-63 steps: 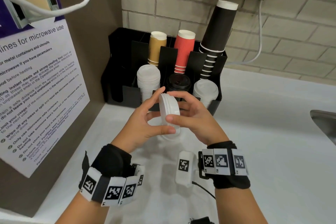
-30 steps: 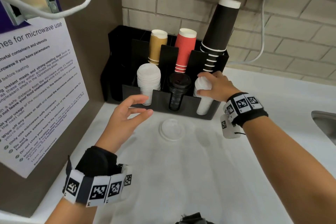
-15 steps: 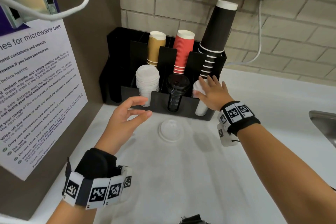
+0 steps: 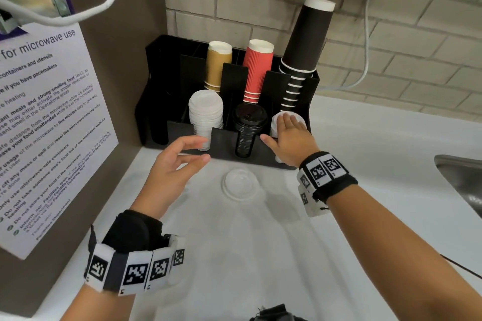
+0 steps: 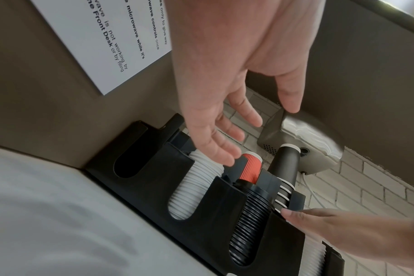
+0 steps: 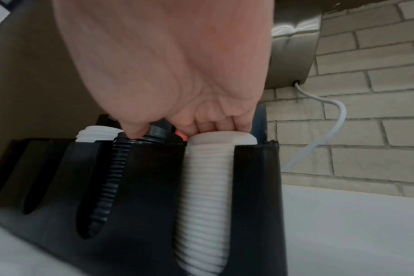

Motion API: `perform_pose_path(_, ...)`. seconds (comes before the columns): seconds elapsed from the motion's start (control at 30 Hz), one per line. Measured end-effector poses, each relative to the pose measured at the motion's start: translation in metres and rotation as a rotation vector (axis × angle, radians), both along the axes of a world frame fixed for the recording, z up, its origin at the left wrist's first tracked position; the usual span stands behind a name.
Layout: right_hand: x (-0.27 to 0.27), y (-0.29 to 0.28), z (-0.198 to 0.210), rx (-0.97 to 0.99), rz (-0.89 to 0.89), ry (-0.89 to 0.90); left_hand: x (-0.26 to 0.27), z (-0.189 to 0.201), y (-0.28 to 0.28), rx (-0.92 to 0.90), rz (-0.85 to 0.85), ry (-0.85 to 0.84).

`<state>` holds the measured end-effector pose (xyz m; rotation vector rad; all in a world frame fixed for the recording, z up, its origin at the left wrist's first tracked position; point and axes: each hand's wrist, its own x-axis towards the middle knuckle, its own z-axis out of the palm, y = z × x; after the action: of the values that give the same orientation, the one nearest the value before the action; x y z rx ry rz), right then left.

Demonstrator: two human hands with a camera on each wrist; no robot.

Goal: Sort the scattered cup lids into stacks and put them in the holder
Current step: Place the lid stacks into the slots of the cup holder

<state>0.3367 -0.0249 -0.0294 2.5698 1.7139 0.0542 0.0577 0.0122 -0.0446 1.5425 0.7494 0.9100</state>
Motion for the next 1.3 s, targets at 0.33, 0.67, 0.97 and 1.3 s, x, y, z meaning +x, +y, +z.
perform_pose_path(0.33,-0.048,-0.009,0.012,0.189,0.457,0.306,-0.006,0.000,0.002,-0.025,0.019,-0.030)
perform_pose_path(0.67,-0.072,0.005,-0.038,-0.440,0.226,0.286,-0.013,0.000,-0.003,-0.029,0.027,-0.046)
perform_pose_path(0.97,-0.053,-0.014,0.001,-0.056,0.375,0.688,-0.026,-0.002,0.006,-0.006,0.054,-0.095)
perform_pose_path(1.3,0.047,-0.014,0.058,0.443,-0.023,0.710,-0.030,-0.008,0.012,-0.003,0.046,-0.139)
